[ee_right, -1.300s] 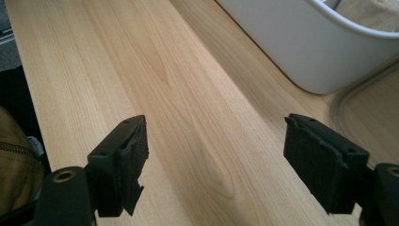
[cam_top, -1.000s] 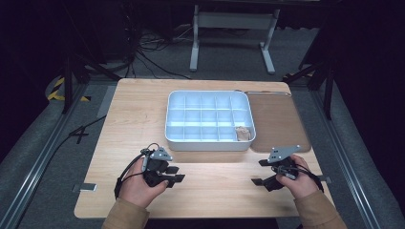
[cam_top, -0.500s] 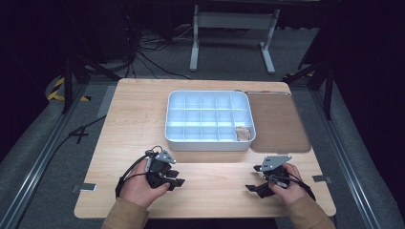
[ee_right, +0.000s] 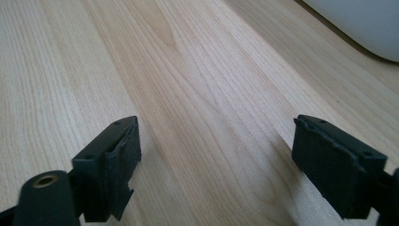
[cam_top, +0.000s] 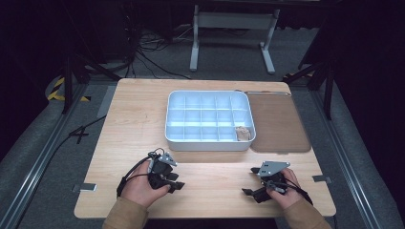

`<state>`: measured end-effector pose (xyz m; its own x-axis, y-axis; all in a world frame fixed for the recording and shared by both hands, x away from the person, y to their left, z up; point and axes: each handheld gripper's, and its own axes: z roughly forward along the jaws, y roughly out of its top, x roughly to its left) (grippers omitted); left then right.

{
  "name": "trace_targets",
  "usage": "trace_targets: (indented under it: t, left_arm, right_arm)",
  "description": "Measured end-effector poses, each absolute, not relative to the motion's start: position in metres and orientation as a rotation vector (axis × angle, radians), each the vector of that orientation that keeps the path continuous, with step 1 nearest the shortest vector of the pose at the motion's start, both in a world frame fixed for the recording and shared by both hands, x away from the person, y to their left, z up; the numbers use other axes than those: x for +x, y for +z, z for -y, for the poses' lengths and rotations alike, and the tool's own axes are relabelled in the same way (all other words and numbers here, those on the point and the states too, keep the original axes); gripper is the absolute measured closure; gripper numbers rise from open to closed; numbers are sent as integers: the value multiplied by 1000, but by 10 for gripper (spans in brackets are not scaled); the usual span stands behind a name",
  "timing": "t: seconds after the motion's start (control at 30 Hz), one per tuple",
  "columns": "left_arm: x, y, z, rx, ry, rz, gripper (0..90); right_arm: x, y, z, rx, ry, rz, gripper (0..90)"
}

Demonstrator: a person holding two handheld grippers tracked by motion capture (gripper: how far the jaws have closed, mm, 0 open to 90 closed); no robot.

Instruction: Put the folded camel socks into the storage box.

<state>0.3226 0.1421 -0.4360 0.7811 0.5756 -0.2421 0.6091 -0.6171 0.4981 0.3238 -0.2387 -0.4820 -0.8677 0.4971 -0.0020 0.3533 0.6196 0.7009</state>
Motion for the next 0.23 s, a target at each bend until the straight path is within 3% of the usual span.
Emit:
trace_targets:
  t: [0.23]
  left_arm:
    - [322, -445, -140, 2444, -66, -851, 557]
  right_arm:
    - [318, -486, 239, 742, 1128, -2588, 138]
